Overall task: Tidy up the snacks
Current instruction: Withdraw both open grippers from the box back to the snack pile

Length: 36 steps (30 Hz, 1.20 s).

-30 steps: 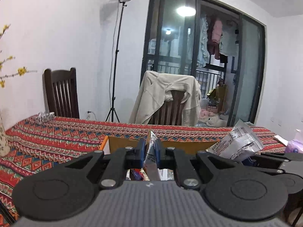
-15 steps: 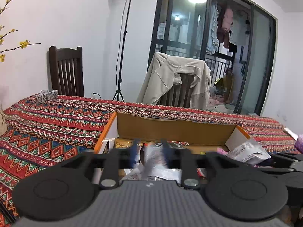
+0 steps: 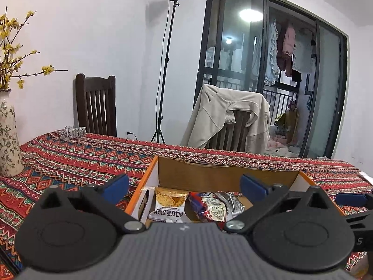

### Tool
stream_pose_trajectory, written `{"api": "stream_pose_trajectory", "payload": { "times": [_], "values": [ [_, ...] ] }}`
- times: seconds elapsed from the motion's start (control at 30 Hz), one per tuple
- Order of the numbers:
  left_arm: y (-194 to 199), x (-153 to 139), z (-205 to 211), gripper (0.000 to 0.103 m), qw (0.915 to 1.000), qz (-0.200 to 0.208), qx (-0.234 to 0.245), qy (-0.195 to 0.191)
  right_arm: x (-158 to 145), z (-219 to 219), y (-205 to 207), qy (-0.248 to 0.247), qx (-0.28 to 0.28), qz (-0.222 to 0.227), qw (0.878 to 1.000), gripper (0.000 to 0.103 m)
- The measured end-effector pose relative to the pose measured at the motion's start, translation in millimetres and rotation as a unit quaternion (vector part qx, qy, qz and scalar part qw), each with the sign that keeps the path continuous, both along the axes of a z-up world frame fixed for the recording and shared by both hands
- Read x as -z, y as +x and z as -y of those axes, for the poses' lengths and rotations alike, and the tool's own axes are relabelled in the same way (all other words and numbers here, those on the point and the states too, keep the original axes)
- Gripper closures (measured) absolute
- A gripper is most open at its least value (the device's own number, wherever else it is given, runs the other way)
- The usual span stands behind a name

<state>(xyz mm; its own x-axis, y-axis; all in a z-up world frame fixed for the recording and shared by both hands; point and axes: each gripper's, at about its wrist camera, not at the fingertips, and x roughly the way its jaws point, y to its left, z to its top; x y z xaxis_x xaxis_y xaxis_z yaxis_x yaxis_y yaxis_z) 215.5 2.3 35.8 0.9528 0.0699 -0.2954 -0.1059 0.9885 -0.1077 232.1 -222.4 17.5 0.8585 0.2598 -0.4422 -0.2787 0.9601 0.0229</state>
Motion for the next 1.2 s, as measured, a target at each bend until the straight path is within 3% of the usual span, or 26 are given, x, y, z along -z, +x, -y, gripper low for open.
{"api": "stream_pose_trajectory", "payload": {
  "times": [0.37, 0.7, 0.93, 1.2],
  "values": [
    [-9.1, -23.6, -4.7, 0.0, 0.9993, -0.011, -0.006, -0.036, -26.9, -0.2, -20.8, 0.006, -0.016, 0.02, 1.0, 0.0],
    [-47.9, -33.6, -7.0, 0.0, 0.9992, -0.016, -0.011, -0.035, -40.2, 9.1, -58.6, 0.003, -0.023, 0.025, 0.999, 0.0],
    [-80.5, -22.3, -6.0, 0.0, 0.9995, -0.023, -0.007, -0.019, -35.2, 25.2, -84.8, 0.001, -0.014, 0.015, 1.0, 0.0],
    [-103.8, 10.2, -17.8, 0.0, 0.9979, -0.063, -0.01, -0.014, -2.6, 44.1, -99.3, -0.01, 0.006, -0.035, 0.999, 0.0]
  ]
}}
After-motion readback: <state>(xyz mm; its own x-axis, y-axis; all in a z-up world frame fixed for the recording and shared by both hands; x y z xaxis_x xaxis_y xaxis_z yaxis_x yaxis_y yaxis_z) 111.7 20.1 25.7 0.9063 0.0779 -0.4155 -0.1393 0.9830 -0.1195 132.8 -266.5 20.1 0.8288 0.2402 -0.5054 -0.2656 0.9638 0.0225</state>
